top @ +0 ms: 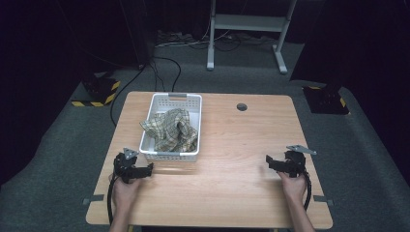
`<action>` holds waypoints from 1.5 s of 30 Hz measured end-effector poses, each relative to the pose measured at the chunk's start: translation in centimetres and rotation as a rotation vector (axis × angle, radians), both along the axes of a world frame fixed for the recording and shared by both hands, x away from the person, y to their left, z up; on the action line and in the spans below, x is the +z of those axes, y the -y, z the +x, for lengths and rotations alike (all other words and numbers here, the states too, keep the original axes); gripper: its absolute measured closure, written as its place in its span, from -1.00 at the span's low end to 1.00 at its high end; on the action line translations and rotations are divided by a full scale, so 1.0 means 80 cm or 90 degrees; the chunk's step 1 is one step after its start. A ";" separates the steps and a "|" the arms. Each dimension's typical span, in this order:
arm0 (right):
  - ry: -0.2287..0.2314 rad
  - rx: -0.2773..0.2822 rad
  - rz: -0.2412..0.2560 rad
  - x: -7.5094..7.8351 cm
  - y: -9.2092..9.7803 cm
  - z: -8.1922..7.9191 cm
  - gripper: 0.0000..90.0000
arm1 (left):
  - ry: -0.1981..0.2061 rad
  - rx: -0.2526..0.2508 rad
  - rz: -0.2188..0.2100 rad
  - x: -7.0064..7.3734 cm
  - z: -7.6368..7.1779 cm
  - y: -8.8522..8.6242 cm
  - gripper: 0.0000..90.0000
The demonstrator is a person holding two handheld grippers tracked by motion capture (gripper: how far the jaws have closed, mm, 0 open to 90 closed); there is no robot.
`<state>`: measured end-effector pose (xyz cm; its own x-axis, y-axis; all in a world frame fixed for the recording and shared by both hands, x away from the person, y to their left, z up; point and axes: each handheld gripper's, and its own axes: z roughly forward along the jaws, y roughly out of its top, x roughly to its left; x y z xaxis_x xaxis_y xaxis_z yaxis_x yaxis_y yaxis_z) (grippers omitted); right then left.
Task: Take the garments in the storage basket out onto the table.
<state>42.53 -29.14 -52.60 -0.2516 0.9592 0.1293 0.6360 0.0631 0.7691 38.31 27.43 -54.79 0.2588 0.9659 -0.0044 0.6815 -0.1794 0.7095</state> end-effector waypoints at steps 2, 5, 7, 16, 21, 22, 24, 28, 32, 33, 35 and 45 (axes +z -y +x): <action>0.005 0.002 0.009 0.003 -0.001 0.000 -0.93 | 0.000 0.000 0.000 0.000 0.000 0.000 -0.92; 0.010 0.006 0.017 0.007 -0.002 0.000 -0.93 | 0.000 0.000 0.000 0.000 0.000 0.000 -0.92; 0.014 0.011 0.023 0.010 -0.002 -0.001 -0.93 | 0.000 0.000 0.000 0.000 0.000 0.000 -0.92; 0.017 0.030 0.046 0.017 -0.006 0.001 -0.92 | 0.000 0.000 0.000 0.000 0.000 0.000 -0.92; 0.023 0.036 0.046 0.020 -0.009 0.002 -0.91 | 0.000 0.000 0.000 0.000 0.000 0.000 -0.92; 0.025 0.041 0.045 0.021 -0.010 0.002 -0.91 | 0.000 0.000 0.000 0.000 0.000 0.000 -0.92; 0.029 0.046 0.045 0.023 -0.012 0.003 -0.91 | 0.000 0.000 0.000 0.000 0.000 0.000 -0.92; 0.034 0.055 0.045 0.027 -0.017 0.004 -0.91 | 0.000 0.000 0.000 0.000 0.000 0.000 -0.92; 0.042 0.062 0.045 0.032 -0.022 0.005 -0.91 | 0.000 0.000 0.000 0.000 0.000 0.000 -0.92; 0.045 0.066 0.045 0.033 -0.023 0.005 -0.91 | 0.000 0.000 0.000 0.000 0.000 0.000 -0.92; 0.047 0.069 0.045 0.035 -0.025 0.006 -0.90 | 0.000 0.000 0.000 0.000 0.000 0.000 -0.92; 0.057 0.087 0.044 0.045 -0.036 0.009 -0.90 | 0.000 0.000 0.000 0.000 0.000 0.000 -0.92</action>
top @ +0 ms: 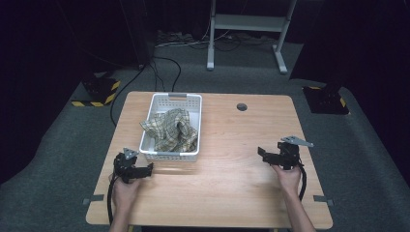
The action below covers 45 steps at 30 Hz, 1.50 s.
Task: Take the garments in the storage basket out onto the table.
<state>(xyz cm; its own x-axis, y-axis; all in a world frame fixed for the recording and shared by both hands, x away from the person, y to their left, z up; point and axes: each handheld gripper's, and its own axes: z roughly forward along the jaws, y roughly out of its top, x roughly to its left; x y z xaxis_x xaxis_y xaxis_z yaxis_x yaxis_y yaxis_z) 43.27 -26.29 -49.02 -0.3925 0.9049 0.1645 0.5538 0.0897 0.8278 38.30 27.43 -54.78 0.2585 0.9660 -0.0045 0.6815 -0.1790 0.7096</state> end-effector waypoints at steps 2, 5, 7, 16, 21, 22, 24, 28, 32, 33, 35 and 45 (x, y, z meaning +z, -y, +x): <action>0.002 0.004 0.000 0.002 -0.002 0.000 -0.90 | 0.000 0.000 0.000 0.000 0.000 0.000 -0.92; 0.005 0.011 0.000 0.005 -0.006 0.002 -0.90 | 0.000 0.000 0.000 0.000 0.000 0.000 -0.92; 0.007 0.015 -0.001 0.007 -0.009 0.003 -0.90 | 0.000 0.000 0.000 0.000 0.000 0.000 -0.92; 0.020 0.036 0.005 0.014 -0.020 0.006 -0.89 | 0.000 0.000 0.000 0.000 0.000 0.000 -0.92; 0.021 0.046 0.006 0.017 -0.027 0.008 -0.89 | 0.000 0.000 0.000 0.000 0.000 0.000 -0.92; 0.022 0.050 0.007 0.018 -0.029 0.009 -0.89 | 0.000 0.000 0.000 0.000 0.000 0.000 -0.92; 0.023 0.052 0.007 0.019 -0.031 0.010 -0.89 | 0.000 0.000 0.000 0.000 0.000 0.000 -0.92; 0.025 0.060 0.009 0.023 -0.037 0.012 -0.89 | 0.000 0.000 0.000 0.000 0.000 0.000 -0.92; 0.029 0.070 0.010 0.027 -0.043 0.014 -0.89 | 0.000 0.000 0.000 0.000 0.000 0.000 -0.92; 0.031 0.072 0.010 0.027 -0.045 0.015 -0.89 | 0.000 0.000 0.000 0.000 0.000 0.000 -0.92; 0.033 0.080 0.010 0.030 -0.050 0.016 -0.88 | 0.000 0.000 0.000 0.000 0.000 0.000 -0.92; 0.038 0.103 0.012 0.036 -0.067 0.022 -0.87 | 0.000 0.000 0.000 0.000 0.000 0.000 -0.92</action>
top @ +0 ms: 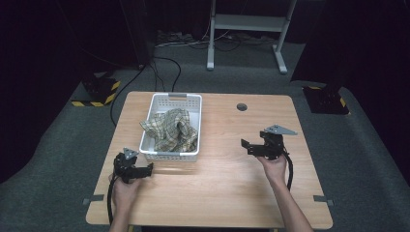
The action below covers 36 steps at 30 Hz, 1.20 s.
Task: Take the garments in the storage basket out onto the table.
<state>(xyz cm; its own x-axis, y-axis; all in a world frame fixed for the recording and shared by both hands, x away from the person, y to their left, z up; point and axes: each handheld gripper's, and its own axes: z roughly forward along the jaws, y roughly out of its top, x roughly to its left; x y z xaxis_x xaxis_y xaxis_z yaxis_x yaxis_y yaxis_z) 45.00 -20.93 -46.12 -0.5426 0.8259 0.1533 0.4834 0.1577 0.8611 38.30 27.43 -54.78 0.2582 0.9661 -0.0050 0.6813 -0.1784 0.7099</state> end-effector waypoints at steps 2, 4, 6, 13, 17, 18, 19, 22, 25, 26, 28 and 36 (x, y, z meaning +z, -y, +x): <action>0.001 0.007 -0.001 0.002 -0.005 0.002 -0.87 | 0.000 0.000 0.000 0.000 0.000 0.000 -0.92; 0.004 0.012 -0.001 0.004 -0.008 0.003 -0.87 | 0.000 0.000 0.000 0.000 0.000 0.000 -0.92; 0.004 0.016 -0.004 0.005 -0.012 0.005 -0.87 | 0.000 0.000 0.000 0.000 0.000 0.000 -0.92; 0.008 0.028 0.003 0.009 -0.022 0.009 -0.85 | 0.000 0.000 0.000 0.000 0.000 0.000 -0.92; 0.008 0.034 0.005 0.010 -0.026 0.010 -0.85 | 0.000 0.000 0.000 0.000 0.000 0.000 -0.92; 0.006 0.037 0.005 0.009 -0.028 0.012 -0.85 | 0.000 0.000 0.000 0.000 0.000 0.000 -0.92; 0.006 0.037 0.005 0.009 -0.028 0.012 -0.85 | 0.000 0.000 0.000 0.000 0.000 0.000 -0.92; 0.004 0.041 0.010 0.009 -0.031 0.013 -0.84 | 0.000 0.000 0.000 0.000 0.000 0.000 -0.92; 0.005 0.046 0.013 0.011 -0.035 0.013 -0.84 | 0.000 0.000 0.000 0.000 0.000 0.000 -0.92; 0.007 0.051 0.014 0.012 -0.038 0.014 -0.83 | 0.000 0.000 0.000 0.000 0.000 0.000 -0.92; 0.007 0.057 0.008 0.012 -0.042 0.015 -0.83 | 0.000 0.000 0.000 0.000 0.000 0.000 -0.92; 0.006 0.070 0.015 0.015 -0.054 0.020 -0.82 | 0.000 0.000 0.000 0.000 0.000 0.000 -0.92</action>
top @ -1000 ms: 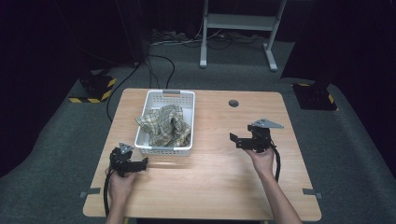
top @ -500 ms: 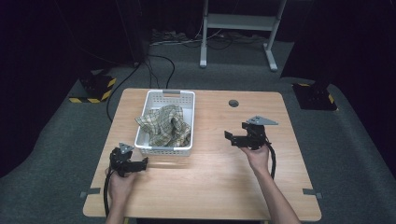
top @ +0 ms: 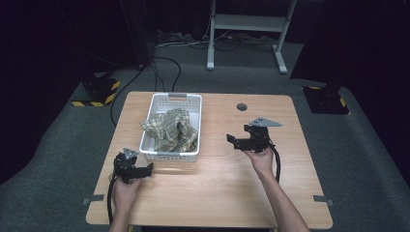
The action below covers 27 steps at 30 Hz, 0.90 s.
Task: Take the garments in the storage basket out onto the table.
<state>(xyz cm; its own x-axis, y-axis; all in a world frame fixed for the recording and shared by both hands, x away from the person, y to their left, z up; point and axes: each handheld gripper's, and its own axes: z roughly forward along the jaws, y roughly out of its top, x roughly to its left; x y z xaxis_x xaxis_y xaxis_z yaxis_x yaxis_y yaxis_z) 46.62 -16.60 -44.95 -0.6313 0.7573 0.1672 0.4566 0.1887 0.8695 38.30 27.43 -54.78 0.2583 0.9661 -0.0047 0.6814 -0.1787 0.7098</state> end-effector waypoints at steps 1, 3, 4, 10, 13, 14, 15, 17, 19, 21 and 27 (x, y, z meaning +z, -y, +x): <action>-0.002 0.001 0.000 0.000 -0.002 0.001 -0.81 | 0.000 0.000 0.000 0.000 0.000 0.000 -0.92; -0.002 0.002 0.000 0.000 -0.005 0.003 -0.80 | 0.000 0.000 0.000 0.000 0.000 0.000 -0.92; -0.003 0.004 0.002 0.001 -0.006 0.004 -0.80 | 0.000 0.000 0.000 0.000 0.000 0.000 -0.92; 0.000 0.019 0.008 0.005 -0.018 0.007 -0.79 | 0.000 0.000 0.000 0.000 0.000 0.000 -0.92; 0.001 0.023 0.010 0.007 -0.022 0.008 -0.79 | 0.000 0.000 0.000 0.000 0.000 0.000 -0.92; 0.002 0.026 0.009 0.007 -0.025 0.009 -0.79 | 0.000 0.000 0.000 0.000 0.000 0.000 -0.92; 0.002 0.029 0.009 0.008 -0.027 0.009 -0.79 | 0.000 0.000 0.000 0.000 0.000 0.000 -0.92; 0.002 0.035 0.012 0.009 -0.034 0.011 -0.79 | 0.001 0.000 0.000 0.000 0.000 0.000 -0.91; 0.002 0.037 0.013 0.009 -0.036 0.012 -0.79 | 0.001 0.000 0.000 0.000 0.000 0.000 -0.91; 0.008 0.042 0.014 0.011 -0.042 0.013 -0.78 | 0.001 0.000 0.000 0.000 0.000 0.000 -0.91; 0.012 0.050 0.020 0.013 -0.051 0.014 -0.78 | 0.001 0.000 0.000 0.000 0.000 0.000 -0.91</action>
<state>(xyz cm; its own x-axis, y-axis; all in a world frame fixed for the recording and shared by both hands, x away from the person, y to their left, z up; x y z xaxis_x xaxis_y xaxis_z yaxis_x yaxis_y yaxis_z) 47.71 -12.52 -43.94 -0.6915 0.7000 0.1784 0.4254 0.1950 0.8838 38.29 27.45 -54.78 0.2581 0.9661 -0.0049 0.6808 -0.1783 0.7104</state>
